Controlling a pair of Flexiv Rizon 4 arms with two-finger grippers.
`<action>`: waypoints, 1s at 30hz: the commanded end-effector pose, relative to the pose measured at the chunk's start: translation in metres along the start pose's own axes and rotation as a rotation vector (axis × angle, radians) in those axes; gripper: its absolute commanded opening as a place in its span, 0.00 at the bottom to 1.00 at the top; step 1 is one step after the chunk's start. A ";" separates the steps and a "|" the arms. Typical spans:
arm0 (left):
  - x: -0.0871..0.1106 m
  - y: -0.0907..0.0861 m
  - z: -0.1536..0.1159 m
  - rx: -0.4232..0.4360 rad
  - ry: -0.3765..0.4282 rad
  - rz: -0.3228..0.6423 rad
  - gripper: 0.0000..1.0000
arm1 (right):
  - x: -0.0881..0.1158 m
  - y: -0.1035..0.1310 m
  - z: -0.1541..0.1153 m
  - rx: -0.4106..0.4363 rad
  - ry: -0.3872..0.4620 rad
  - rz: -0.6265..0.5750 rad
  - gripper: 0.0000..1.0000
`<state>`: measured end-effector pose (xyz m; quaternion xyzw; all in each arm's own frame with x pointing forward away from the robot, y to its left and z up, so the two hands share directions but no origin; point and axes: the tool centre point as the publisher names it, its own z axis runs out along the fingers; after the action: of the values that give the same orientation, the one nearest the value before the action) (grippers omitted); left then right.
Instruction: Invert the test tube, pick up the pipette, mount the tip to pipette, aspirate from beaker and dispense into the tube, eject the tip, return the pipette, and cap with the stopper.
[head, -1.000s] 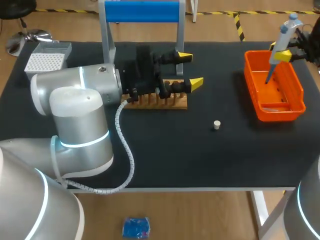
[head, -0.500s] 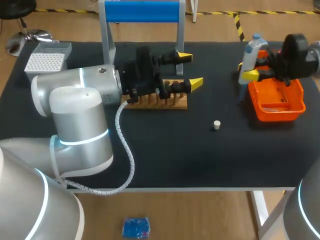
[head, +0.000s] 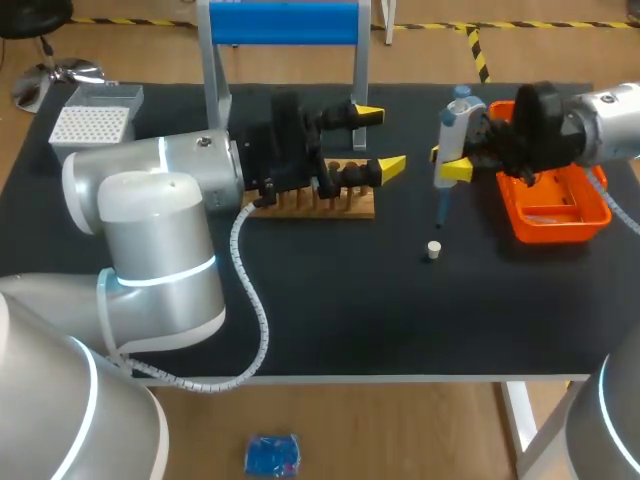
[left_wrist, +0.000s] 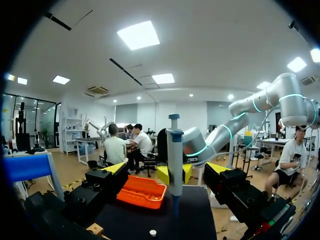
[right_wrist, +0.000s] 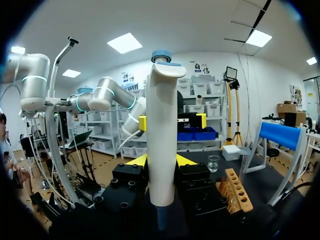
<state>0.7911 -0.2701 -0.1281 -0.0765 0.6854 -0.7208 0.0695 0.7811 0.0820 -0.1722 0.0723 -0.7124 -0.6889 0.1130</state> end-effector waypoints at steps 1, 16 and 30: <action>0.001 0.001 0.001 0.004 -0.005 0.001 1.00 | -0.006 -0.004 0.013 -0.004 0.028 0.002 0.00; 0.001 0.001 0.001 0.004 -0.005 0.001 1.00 | -0.009 0.001 0.048 -0.015 0.014 -0.046 0.00; 0.001 0.001 0.001 0.004 -0.005 0.001 1.00 | -0.011 0.003 0.070 -0.005 -0.011 -0.058 0.00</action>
<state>0.7911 -0.2690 -0.1281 -0.0757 0.6854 -0.7209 0.0688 0.7749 0.1501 -0.1721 0.0903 -0.7081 -0.6945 0.0904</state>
